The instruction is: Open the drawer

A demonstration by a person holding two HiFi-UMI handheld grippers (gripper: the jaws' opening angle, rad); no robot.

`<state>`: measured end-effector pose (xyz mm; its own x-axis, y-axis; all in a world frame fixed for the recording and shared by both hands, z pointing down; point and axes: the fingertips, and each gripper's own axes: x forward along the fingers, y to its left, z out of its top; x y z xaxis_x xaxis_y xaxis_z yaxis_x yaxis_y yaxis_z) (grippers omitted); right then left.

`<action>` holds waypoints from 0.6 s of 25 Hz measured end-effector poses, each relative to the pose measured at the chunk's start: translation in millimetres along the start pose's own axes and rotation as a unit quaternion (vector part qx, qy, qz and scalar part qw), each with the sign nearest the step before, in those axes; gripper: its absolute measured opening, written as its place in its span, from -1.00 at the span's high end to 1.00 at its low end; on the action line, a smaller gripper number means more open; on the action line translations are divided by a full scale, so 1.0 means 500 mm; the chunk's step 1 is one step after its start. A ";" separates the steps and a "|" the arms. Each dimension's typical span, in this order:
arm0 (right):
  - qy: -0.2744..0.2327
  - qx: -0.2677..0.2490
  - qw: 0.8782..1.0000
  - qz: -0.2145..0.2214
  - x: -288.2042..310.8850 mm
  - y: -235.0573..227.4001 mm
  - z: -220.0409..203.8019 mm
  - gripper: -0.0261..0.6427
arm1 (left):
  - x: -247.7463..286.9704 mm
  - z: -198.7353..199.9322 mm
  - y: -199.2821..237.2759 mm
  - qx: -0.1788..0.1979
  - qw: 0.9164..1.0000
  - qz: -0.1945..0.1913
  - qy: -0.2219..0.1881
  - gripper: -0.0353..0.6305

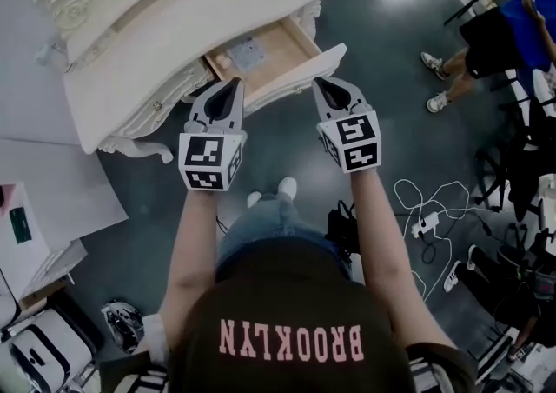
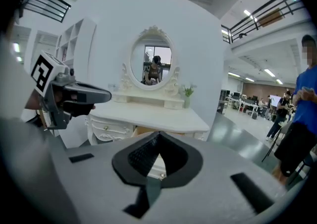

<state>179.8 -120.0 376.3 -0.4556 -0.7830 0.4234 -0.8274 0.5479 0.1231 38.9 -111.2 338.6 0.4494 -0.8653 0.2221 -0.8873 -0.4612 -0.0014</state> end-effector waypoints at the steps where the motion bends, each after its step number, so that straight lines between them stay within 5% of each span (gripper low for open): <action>1: -0.009 -0.005 1.000 -0.001 -0.008 0.006 0.016 0.94 | -0.003 0.012 0.003 0.001 1.000 0.000 -0.005 0.88; 15: -0.128 0.016 0.991 -0.031 -0.105 0.000 0.152 0.94 | -0.022 0.128 0.012 0.026 0.997 0.000 -0.070 0.88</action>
<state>178.7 -101.3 286.0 -0.4687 -0.8663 0.1731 -0.8647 0.4899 0.1106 35.2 -116.8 273.8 0.4630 -0.8825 0.0829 -0.8822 -0.4678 -0.0531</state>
